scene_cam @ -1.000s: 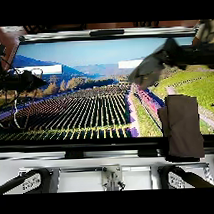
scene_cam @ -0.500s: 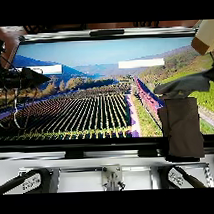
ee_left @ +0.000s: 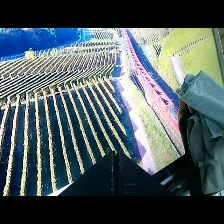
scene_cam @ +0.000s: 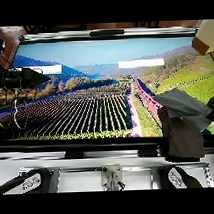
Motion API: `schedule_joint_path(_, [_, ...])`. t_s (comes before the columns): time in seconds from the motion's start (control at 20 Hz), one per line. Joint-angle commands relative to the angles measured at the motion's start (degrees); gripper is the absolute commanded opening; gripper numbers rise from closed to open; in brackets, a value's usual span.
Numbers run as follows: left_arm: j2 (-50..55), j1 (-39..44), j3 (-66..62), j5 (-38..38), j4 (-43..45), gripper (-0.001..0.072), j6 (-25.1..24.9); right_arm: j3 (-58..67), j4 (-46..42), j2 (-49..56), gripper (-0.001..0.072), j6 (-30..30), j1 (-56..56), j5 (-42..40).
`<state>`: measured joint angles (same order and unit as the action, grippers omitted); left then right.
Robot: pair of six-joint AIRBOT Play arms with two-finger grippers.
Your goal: Fold the shirts.
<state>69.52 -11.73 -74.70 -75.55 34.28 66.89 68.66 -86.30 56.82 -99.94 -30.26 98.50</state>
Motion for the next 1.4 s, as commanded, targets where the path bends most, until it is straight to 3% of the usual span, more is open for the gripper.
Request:
schedule_joint_path(0.0, [-0.04,-0.02,0.02,-0.15,-0.02,0.0032,-0.46,-15.30,-2.64,-6.38,0.0064,-4.55,-0.04,8.57])
schedule_joint_path(0.1, [-0.02,-0.02,0.02,-0.15,-0.02,0.0032,-0.46,-22.21,-2.64,-9.51,0.0065,-7.28,-0.04,8.48])
schedule_joint_path(0.15, [-0.02,-0.02,0.02,-0.13,-0.02,0.0031,-0.48,-24.81,-2.64,-10.64,0.0107,-7.98,-0.02,8.37])
schedule_joint_path(0.2, [-0.02,-0.02,0.02,-0.13,-0.02,0.0031,-0.46,-26.75,-2.64,-11.43,0.0343,-8.04,-0.04,8.15])
schedule_joint_path(0.25, [-0.02,-0.02,0.02,-0.13,-0.02,0.0031,-0.46,-27.36,-2.62,-11.69,0.0522,-6.71,-0.02,8.00])
schedule_joint_path(0.45, [-0.02,-0.02,0.00,-0.13,-0.02,0.0031,-0.42,-20.72,-6.21,-11.63,0.0520,-4.83,-0.04,6.27])
schedule_joint_path(0.6, [0.00,0.28,-0.59,0.28,1.55,0.0029,0.04,-4.76,-8.72,-10.75,0.0518,-1.03,0.50,-7.61])
schedule_joint_path(0.65, [0.02,1.22,-1.86,0.83,6.69,0.0028,2.23,1.44,-8.57,-9.53,0.0517,-0.92,1.81,-13.75])
schedule_joint_path(0.75, [0.11,5.75,-6.23,2.12,25.18,0.0027,9.57,13.81,-7.32,-4.81,0.0500,-0.87,8.61,-23.43])
schedule_joint_path(0.9, [1.51,15.67,-12.37,2.43,53.22,0.0028,20.81,22.03,-8.63,4.52,0.0500,-1.38,27.50,-28.89])
schedule_joint_path(1.0, [2.73,21.57,-12.76,1.07,64.13,0.0031,27.30,22.14,-11.61,12.13,0.0502,-7.76,40.28,-27.98])
schedule_joint_path(1.05, [3.82,23.17,-12.74,-0.90,64.72,0.0082,27.96,22.16,-9.51,16.74,0.0513,-9.88,44.22,-25.55])
schedule_joint_path(1.1, [5.14,24.41,-12.74,-3.89,64.30,0.0345,27.96,22.16,-3.96,20.90,0.0513,-9.31,46.07,-23.15])
schedule_joint_path(1.15, [6.54,25.57,-12.70,-7.80,64.28,0.0696,28.15,22.16,2.01,24.50,0.0513,-7.82,46.90,-21.07])
schedule_joint_path(1.25, [7.69,26.80,-10.78,-10.97,64.28,0.0720,29.00,22.14,7.30,29.09,0.0513,-6.38,46.90,-18.21])
schedule_joint_path(1.35, [7.45,27.28,-7.87,-8.98,64.11,0.0720,29.79,22.14,4.50,30.16,0.0513,-6.38,46.88,-16.68])
